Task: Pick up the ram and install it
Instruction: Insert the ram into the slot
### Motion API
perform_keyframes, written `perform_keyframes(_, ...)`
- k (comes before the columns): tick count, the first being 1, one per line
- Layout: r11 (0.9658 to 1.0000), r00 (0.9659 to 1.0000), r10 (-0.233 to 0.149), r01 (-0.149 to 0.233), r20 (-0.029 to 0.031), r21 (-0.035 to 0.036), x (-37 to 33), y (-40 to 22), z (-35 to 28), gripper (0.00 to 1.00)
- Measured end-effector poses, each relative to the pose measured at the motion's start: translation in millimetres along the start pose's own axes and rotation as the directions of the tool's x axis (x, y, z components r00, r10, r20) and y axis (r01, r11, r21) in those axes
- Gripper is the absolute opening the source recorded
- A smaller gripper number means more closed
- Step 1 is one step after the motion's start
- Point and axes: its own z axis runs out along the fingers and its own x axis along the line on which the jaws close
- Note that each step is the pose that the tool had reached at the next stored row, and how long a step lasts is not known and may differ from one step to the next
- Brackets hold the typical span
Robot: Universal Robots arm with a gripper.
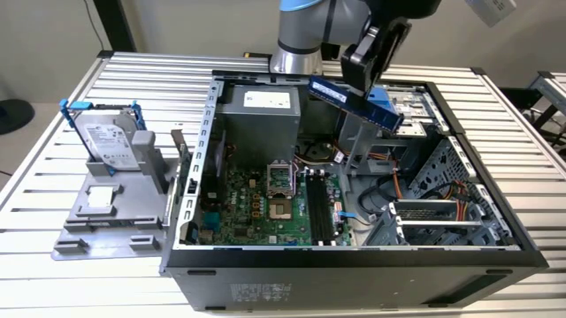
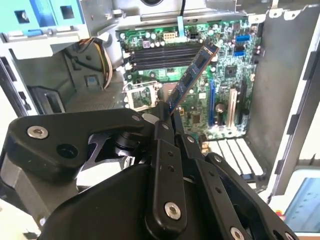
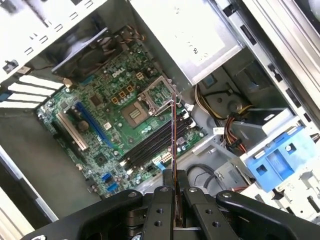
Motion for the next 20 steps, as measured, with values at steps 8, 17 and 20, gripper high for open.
perform_keyframes(8, 0.9903, 0.9903, 0.139, -0.139, 0.0056, -0.0018, 0.0, 0.0, 0.0, 0.00)
perform_keyframes(17, 0.9564, 0.9563, 0.292, -0.292, 0.0115, -0.0047, 0.0, 0.0, 0.0, 0.00)
perform_keyframes(20, 0.9400, 0.9399, 0.341, -0.341, 0.0133, -0.0059, 0.0, 0.0, 0.0, 0.00)
